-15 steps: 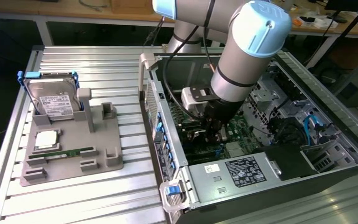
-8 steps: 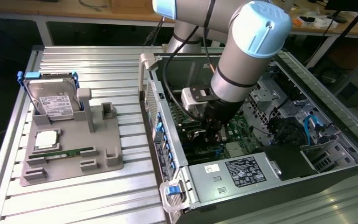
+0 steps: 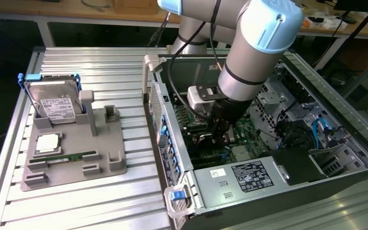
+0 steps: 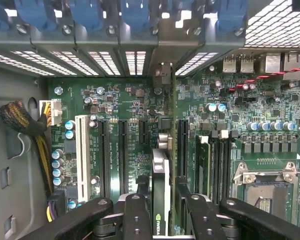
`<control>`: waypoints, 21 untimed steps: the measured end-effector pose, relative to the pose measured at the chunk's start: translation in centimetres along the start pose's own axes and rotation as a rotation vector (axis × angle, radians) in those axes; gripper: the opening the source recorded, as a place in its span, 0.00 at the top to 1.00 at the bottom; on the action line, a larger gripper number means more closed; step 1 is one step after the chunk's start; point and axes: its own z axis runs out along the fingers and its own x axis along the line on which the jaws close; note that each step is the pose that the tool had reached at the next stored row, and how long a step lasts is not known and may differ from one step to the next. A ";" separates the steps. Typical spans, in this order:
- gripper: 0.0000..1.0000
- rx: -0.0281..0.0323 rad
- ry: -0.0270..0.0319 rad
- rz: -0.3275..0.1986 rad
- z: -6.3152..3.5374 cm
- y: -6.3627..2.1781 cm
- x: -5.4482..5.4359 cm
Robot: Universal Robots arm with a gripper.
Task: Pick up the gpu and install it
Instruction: 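Insert the gpu into the slot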
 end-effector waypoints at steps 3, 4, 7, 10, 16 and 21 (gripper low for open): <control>0.66 0.0010 0.0000 0.000 -0.34 0.00 0.0; 0.66 0.0015 0.0000 0.000 -0.42 0.00 0.0; 0.66 0.0025 0.0000 0.000 -0.64 -0.01 0.0; 0.66 0.0035 -0.0001 0.000 -0.83 -0.01 -0.1; 0.66 0.0057 0.0000 0.000 -1.41 -0.01 -0.2; 0.66 0.0073 0.0000 0.000 -1.92 -0.02 -0.2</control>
